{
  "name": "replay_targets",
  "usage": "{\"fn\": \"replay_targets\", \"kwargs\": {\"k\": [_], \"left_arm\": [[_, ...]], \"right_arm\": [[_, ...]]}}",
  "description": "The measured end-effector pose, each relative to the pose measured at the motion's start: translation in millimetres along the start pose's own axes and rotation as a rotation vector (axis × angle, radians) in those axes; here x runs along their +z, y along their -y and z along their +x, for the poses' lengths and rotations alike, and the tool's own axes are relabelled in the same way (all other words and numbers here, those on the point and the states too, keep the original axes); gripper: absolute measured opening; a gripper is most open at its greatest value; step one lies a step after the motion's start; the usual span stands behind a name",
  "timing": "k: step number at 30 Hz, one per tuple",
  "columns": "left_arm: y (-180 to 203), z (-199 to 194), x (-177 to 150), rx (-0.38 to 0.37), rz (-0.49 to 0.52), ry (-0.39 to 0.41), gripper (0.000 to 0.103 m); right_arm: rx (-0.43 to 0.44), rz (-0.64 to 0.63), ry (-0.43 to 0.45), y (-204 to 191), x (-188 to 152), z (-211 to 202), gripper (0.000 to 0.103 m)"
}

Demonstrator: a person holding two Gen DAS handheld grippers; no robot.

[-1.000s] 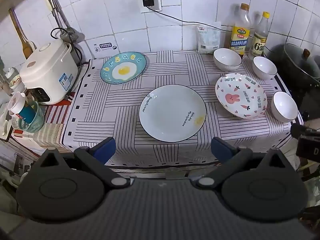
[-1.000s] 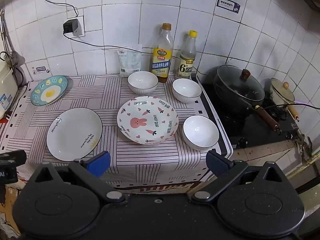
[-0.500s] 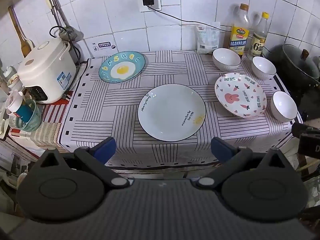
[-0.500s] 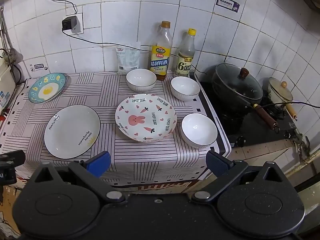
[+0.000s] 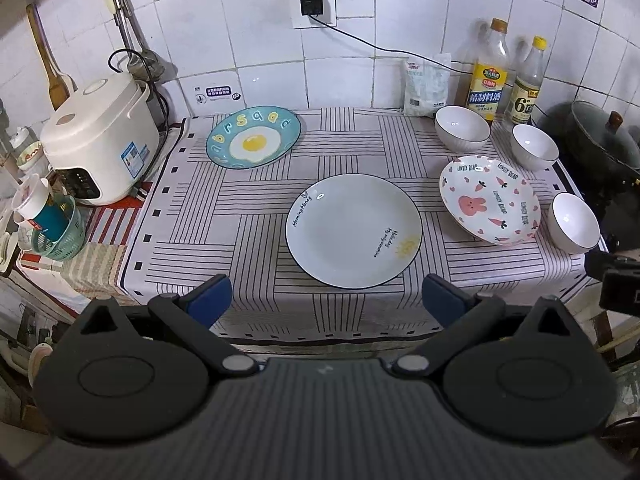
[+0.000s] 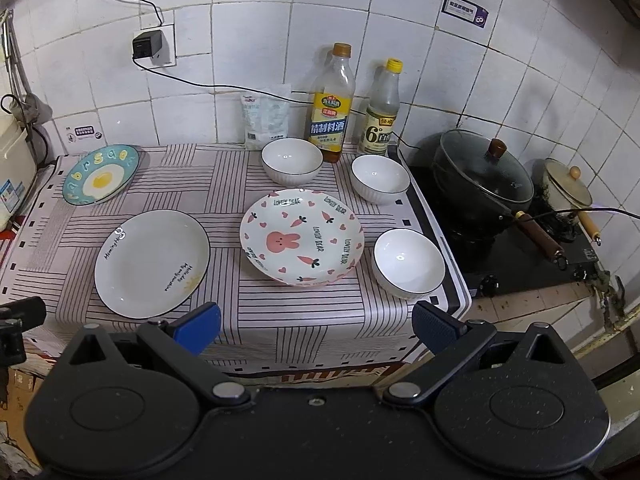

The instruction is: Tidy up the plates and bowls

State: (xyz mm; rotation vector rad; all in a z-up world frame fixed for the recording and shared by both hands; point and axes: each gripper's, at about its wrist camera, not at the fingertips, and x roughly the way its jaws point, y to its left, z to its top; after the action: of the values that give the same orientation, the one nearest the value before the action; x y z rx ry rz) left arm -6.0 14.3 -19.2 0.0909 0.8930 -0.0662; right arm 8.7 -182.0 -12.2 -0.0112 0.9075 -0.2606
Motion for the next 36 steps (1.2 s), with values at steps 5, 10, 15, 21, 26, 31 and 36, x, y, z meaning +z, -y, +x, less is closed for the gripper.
{"fn": "replay_targets", "kwargs": {"k": [5,10,15,21,26,31,36], "left_arm": [[-2.0,-1.7,-0.4,-0.002,0.007,0.020,0.103],[-0.5,-3.2,-1.8,-0.009,0.011,0.030,0.103],[1.4,-5.9,-4.0,-0.012,0.018,0.059,0.103],[2.6,-7.7,-4.0,0.003,0.019,0.096,0.103],[2.3,-6.2,-3.4,0.000,0.013,0.098,0.103],[3.4,-6.6,-1.5,0.001,0.013,0.092,0.103],[4.6,-6.0,0.1,-0.015,0.019,0.075,0.103]], "right_arm": [[0.008,-0.002,0.008,-1.4,-1.0,-1.4,0.102],[0.014,-0.001,0.016,0.4,-1.2,-2.1,0.102],[0.019,0.006,0.023,2.8,-2.2,-2.2,0.102],[0.021,0.009,0.026,4.0,-2.7,-1.6,0.102],[0.028,0.008,0.031,5.3,-3.9,-1.1,0.102],[0.030,0.004,0.036,5.5,-3.5,-0.8,0.102],[0.037,0.010,0.033,7.0,-2.8,1.6,0.102]]}}
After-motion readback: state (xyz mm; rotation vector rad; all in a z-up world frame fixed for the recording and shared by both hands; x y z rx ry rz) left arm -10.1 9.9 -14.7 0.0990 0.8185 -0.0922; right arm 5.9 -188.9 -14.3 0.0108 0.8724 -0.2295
